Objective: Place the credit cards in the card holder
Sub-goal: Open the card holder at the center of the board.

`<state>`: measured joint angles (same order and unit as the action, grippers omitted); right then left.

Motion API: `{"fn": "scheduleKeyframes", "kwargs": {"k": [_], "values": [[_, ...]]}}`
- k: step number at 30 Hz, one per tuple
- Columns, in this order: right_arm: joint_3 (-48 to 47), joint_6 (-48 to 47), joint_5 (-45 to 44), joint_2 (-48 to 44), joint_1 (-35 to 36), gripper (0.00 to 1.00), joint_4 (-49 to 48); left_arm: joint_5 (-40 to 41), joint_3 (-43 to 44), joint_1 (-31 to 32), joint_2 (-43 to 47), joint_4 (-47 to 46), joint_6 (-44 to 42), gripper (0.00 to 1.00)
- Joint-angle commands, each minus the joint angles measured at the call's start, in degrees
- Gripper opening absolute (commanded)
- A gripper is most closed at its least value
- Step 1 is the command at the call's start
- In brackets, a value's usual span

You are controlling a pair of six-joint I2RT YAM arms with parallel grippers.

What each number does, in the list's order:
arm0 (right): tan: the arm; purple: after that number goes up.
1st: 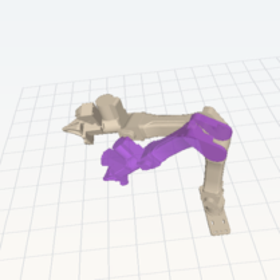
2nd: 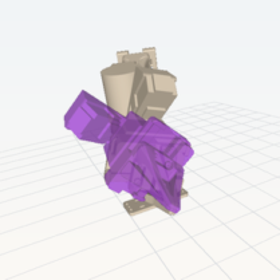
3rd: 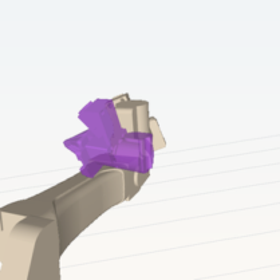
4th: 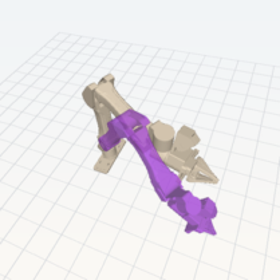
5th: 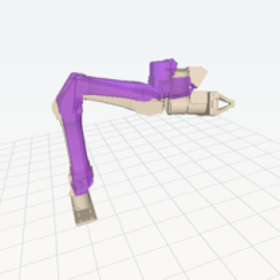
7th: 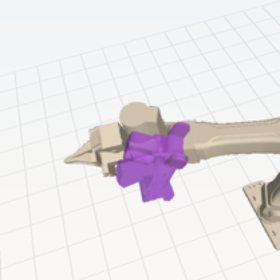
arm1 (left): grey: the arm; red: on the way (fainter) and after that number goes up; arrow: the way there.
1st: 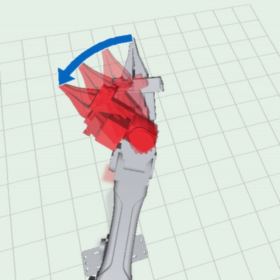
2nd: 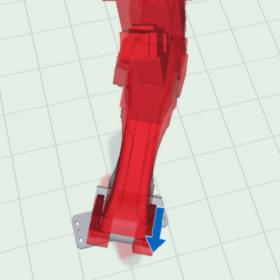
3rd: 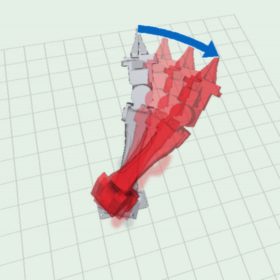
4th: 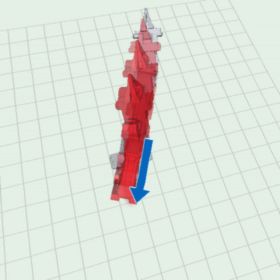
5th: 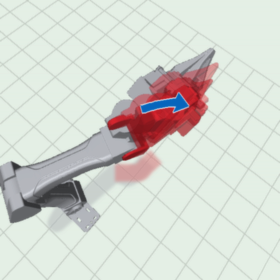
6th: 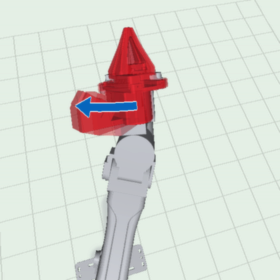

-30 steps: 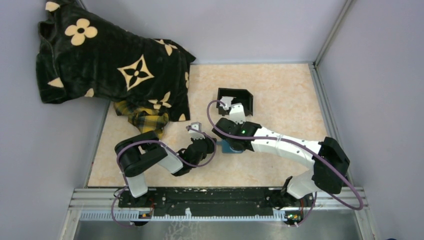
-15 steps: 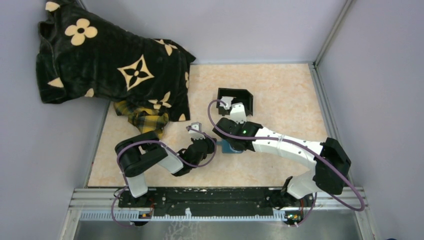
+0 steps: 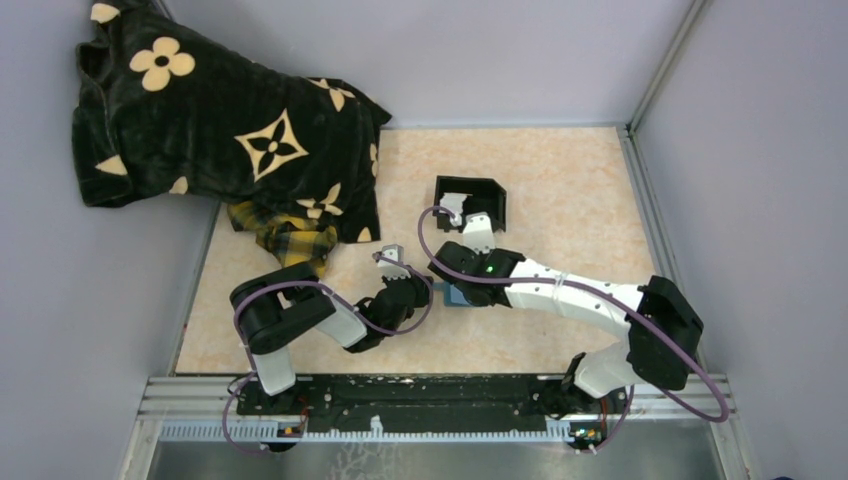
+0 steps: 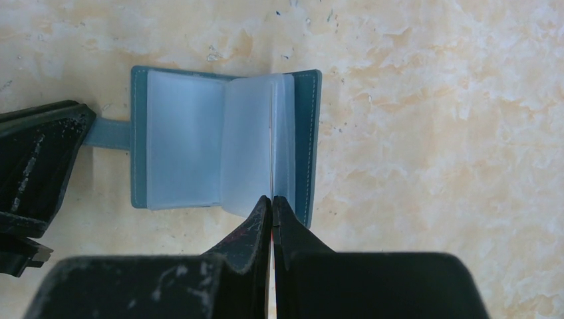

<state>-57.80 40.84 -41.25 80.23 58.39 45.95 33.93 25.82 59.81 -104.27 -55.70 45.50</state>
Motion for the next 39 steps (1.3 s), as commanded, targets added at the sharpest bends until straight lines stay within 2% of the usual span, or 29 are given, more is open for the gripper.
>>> {"fn": "scheduleKeyframes", "kwargs": {"k": [1,18,33,39], "values": [[1.1,1.4,1.0,-1.9,0.6,0.00,-2.7,-0.6,-0.9,0.5,-2.6,8.2,-0.1,0.00],[8.6,1.4,9.4,-6.6,-3.0,0.00,-12.6,-0.4,-1.0,0.7,-3.3,8.6,-0.1,0.00],[16.6,2.3,17.2,-18.2,-9.1,0.00,-21.5,-0.2,-0.3,1.2,-4.8,10.4,-0.2,0.00],[19.3,1.6,20.2,-17.9,-11.5,0.00,-24.6,0.0,1.0,1.4,-5.1,12.0,-0.3,0.00]]}}
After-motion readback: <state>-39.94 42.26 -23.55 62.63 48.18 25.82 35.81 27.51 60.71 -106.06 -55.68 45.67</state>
